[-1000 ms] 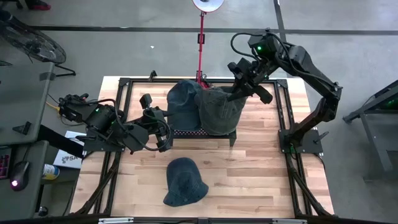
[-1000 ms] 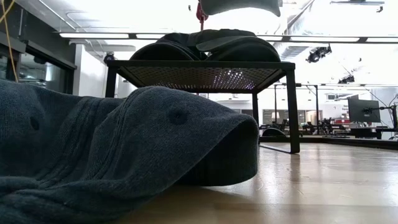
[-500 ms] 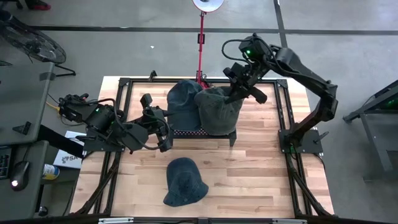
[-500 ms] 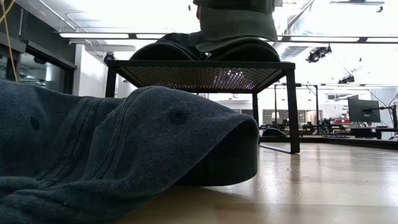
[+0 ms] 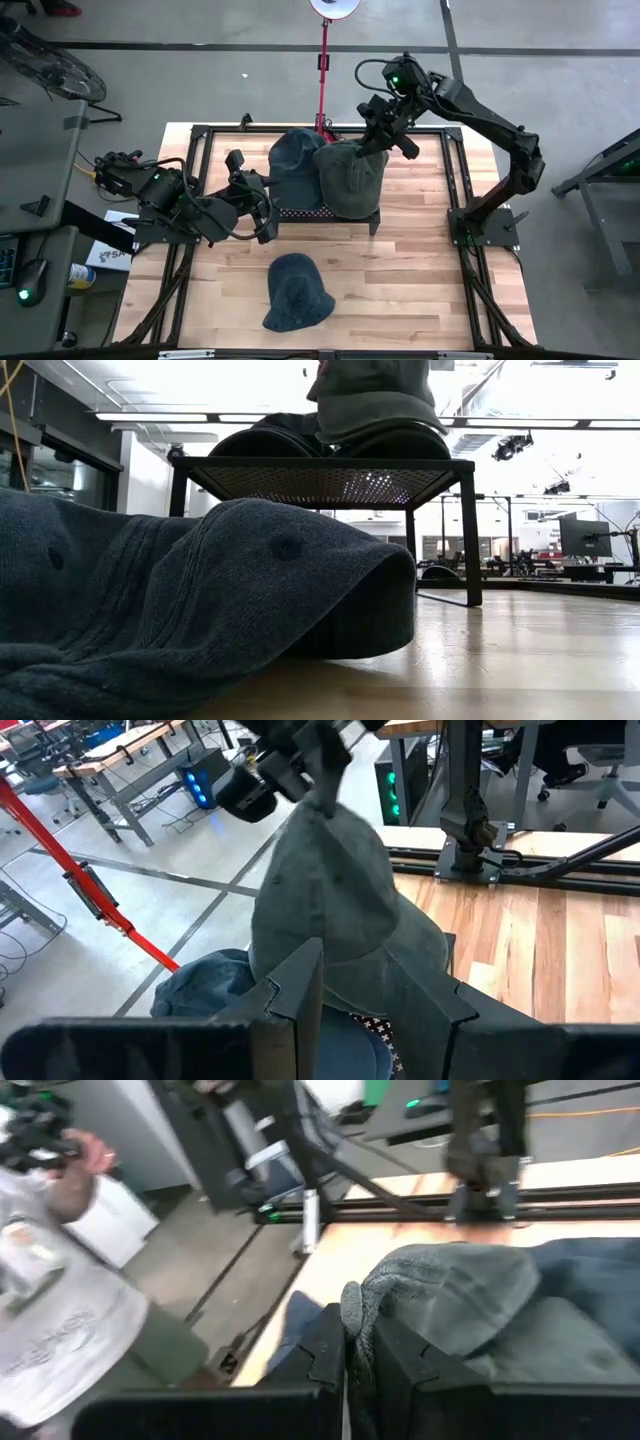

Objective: Pick & Place hat
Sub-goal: Stack the gray cap on top of the gray cap on the shelf

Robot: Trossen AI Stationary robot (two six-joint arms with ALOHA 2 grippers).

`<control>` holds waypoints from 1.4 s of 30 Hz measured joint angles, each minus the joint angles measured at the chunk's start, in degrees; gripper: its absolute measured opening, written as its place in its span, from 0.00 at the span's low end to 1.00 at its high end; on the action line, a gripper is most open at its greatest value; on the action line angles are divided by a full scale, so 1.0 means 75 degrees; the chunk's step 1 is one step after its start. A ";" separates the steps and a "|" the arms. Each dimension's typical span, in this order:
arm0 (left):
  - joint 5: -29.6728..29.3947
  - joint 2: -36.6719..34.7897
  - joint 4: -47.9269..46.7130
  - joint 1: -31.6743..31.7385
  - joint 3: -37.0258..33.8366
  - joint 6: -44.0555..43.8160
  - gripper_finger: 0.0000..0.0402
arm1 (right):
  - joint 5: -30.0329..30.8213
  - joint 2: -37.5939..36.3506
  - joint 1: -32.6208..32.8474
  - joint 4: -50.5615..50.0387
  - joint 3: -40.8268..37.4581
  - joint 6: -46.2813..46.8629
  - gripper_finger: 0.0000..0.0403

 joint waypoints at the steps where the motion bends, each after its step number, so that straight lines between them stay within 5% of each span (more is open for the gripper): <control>1: -0.0002 0.0000 0.0000 0.0000 0.0000 0.0000 0.25 | 0.0069 0.0000 -0.0055 0.0121 -0.0057 0.0033 0.04; 19: -0.0017 0.0000 -0.0003 0.0000 0.0000 -0.0117 0.25 | 0.0808 -0.0012 -0.0490 0.2208 -0.1551 0.0629 0.04; 42: -0.0012 0.0000 -0.0006 0.0000 0.0000 -0.0117 0.25 | 0.2463 -0.0012 -0.0962 0.2264 -0.2154 0.0629 0.04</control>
